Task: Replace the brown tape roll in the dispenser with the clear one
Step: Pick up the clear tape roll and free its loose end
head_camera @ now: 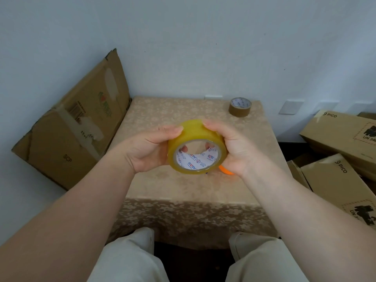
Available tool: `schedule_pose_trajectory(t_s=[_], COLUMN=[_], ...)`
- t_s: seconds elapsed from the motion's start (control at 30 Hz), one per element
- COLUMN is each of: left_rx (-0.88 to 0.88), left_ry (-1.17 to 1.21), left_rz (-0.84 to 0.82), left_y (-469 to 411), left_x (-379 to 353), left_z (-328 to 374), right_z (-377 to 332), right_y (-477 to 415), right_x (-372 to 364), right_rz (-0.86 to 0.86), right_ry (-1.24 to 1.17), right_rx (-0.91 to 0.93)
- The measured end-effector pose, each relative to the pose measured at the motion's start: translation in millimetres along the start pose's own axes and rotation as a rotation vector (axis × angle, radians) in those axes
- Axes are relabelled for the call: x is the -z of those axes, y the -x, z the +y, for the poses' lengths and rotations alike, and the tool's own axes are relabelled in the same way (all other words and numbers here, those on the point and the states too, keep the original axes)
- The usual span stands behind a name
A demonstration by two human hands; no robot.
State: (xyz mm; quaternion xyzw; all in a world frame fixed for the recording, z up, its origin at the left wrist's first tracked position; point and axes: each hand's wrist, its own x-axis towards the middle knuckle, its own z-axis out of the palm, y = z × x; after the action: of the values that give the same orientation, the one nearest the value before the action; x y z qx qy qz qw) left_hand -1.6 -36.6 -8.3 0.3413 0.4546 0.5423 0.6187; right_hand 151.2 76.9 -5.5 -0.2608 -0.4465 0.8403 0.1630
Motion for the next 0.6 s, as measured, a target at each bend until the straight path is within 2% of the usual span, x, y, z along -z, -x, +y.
schedule_pose_trajectory(t_s=[0.2, 0.3, 0.37, 0.5, 0.6], left_rx=[-0.018, -0.023, -0.006, 0.128, 0.173], left_ry=[0.242, 0.293, 0.209, -0.241, -0.272], left_rz=[0.006, 0.013, 0.018, 0.142, 0.172], left_y=[-2, -3, -3, -7, -9], left_x=[3, 0, -2, -12, -19], left_z=[-16, -20, -17, -13, -14], right_z=[9, 11, 7, 3, 3], right_y=[-5, -7, -8, -8, -7], right_x=[6, 9, 12, 15, 11], right_rz=[0.127, 0.136, 0.127, 0.028, -0.079], right_ry=[-0.358, -0.361, -0.206, 0.366, 0.589], right_rx=[0.027, -0.004, -0.041, 0.015, 0.031])
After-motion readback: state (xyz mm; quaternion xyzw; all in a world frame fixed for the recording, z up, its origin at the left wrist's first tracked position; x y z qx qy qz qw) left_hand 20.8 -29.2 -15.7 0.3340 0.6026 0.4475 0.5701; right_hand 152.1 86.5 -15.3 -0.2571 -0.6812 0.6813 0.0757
